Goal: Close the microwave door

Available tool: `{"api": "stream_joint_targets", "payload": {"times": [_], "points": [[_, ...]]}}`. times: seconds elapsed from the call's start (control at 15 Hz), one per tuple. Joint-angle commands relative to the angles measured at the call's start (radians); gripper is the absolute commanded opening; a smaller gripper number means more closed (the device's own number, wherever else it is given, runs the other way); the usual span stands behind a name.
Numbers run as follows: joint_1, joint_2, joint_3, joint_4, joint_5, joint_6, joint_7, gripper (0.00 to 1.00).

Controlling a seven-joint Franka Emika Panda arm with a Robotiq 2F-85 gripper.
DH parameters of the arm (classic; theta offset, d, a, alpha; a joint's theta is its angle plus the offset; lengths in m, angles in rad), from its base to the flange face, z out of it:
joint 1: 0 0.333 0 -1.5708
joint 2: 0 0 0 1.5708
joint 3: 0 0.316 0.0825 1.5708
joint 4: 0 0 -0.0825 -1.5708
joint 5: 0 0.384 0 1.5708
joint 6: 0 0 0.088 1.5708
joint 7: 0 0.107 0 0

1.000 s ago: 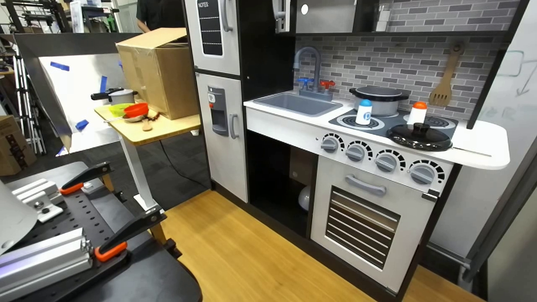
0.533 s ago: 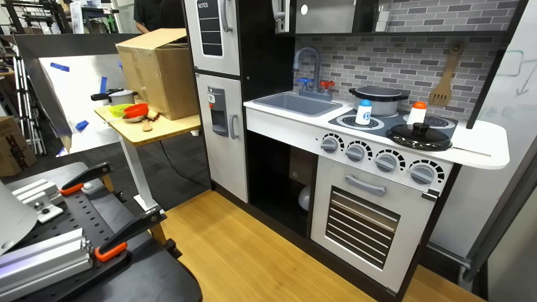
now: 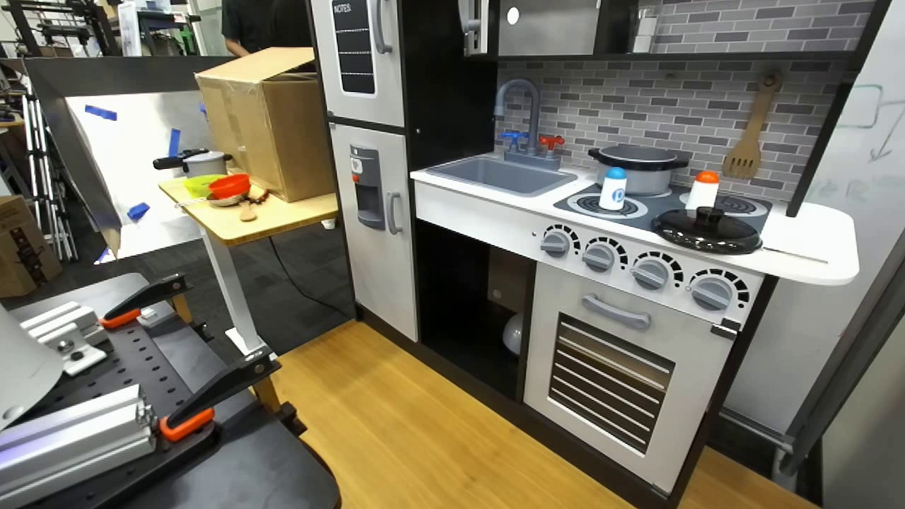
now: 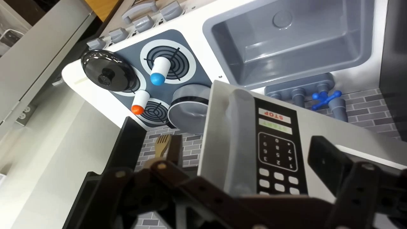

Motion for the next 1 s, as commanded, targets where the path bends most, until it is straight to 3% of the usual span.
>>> {"api": "stream_joint_targets", "payload": {"times": [0.0, 0.93], "points": [[0.024, 0.009, -0.024, 0.008, -0.004, -0.006, 0.001, 1.00], [0.027, 0.024, -0.027, 0.023, -0.012, -0.009, 0.009, 1.00]]}}
